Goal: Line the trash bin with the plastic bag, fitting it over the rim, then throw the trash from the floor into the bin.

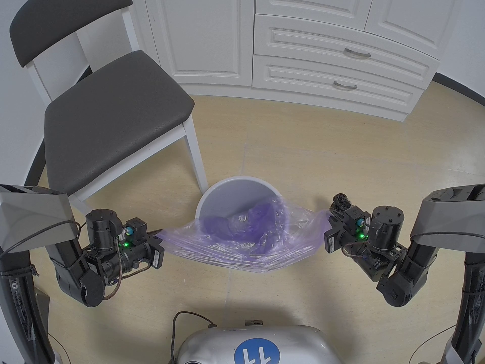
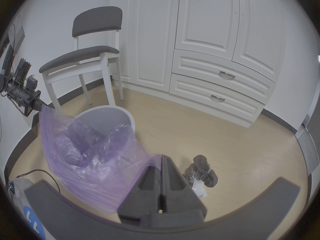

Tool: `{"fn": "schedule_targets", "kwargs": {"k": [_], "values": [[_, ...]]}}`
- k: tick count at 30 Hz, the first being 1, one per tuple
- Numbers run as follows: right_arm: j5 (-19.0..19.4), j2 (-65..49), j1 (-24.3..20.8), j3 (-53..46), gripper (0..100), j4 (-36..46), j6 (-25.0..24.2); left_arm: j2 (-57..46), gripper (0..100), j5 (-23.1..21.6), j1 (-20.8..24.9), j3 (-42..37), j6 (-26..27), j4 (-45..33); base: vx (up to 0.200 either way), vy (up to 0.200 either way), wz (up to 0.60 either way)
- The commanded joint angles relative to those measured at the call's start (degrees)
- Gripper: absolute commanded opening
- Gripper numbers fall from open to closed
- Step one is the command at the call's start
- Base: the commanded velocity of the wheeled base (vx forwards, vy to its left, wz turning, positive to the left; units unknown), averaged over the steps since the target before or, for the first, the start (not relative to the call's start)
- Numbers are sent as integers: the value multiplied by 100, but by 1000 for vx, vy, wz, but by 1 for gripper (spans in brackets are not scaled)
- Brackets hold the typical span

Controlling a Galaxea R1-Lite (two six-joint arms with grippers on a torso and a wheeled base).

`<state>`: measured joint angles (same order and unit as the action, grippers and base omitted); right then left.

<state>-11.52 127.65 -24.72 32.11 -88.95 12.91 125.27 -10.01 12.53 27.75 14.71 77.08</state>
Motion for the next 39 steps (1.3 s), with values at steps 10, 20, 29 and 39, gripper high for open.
{"fn": "schedule_targets", "kwargs": {"k": [10, 20, 29, 39], "values": [[-17, 190, 433, 419, 0, 247, 10, 577, 0, 25, -453, 618, 5, -598, 0, 0, 0], [-17, 480, 556, 586, 0, 265, 27, 595, 0, -1, -541, 715, 14, -914, 0, 0, 0], [-8, 428, 284, 410, 0, 89, 10, 481, 0, -19, -489, 530, 49, -800, 0, 0, 0], [-8, 489, 178, 261, 0, -105, 27, 358, 0, -89, -348, 328, 58, -686, 0, 0, 0]]}}
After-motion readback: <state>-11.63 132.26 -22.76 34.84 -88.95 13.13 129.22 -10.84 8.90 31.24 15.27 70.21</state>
